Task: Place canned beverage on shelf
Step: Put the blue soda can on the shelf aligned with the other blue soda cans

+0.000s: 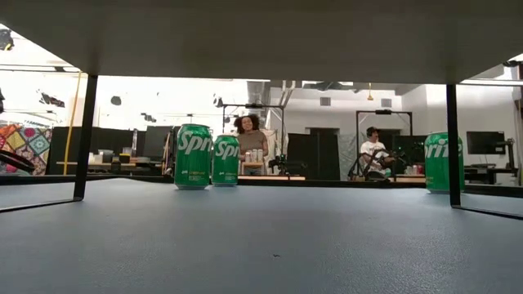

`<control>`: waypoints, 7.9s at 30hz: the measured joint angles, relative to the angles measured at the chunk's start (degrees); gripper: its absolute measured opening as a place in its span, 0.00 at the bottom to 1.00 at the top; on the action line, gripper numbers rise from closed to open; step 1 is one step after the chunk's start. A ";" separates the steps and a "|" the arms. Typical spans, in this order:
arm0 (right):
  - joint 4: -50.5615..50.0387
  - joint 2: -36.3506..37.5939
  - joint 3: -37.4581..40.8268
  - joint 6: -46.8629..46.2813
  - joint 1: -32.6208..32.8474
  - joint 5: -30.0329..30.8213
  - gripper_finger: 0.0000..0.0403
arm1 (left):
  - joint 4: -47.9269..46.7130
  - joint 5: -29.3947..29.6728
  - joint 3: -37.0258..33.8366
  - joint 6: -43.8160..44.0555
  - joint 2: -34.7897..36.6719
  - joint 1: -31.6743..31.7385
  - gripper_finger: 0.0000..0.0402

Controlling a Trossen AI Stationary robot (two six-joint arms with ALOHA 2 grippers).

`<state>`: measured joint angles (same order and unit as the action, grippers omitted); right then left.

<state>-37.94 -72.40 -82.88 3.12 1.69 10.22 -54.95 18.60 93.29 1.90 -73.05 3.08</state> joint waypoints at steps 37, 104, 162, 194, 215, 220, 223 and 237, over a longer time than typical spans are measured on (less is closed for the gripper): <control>28.27 -16.15 -0.10 2.53 -1.93 -2.89 0.83 | -0.94 0.08 10.50 -2.17 -10.52 -4.11 0.54; 27.42 -18.12 -0.05 3.35 -4.09 4.91 0.83 | 2.99 11.32 10.52 18.87 -10.68 -5.06 0.55; 25.41 -17.73 -0.03 -1.63 -4.68 -0.76 0.44 | 4.57 5.01 14.73 14.32 -14.14 -5.08 0.86; 64.58 -5.09 34.65 -21.12 16.96 9.60 0.49 | 5.61 12.24 23.51 3.32 -1.73 -14.50 0.88; 66.07 -12.33 34.67 -25.32 19.71 10.53 0.50 | 2.73 12.07 23.46 3.68 -1.75 -14.50 0.88; 66.66 -12.35 35.31 -24.54 19.22 6.89 0.52 | 2.74 12.07 23.46 3.27 -1.75 -14.48 0.88; 66.21 -12.35 35.31 -23.07 18.86 5.97 0.54 | 2.74 12.07 23.46 3.25 -1.75 -14.48 0.88; 67.26 -13.34 35.31 -17.46 18.71 4.72 0.56 | 2.76 13.29 23.46 3.31 -1.75 -14.48 0.88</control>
<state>29.32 -85.74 -47.58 -14.34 20.40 14.95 -52.18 31.90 116.75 5.21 -74.81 -11.40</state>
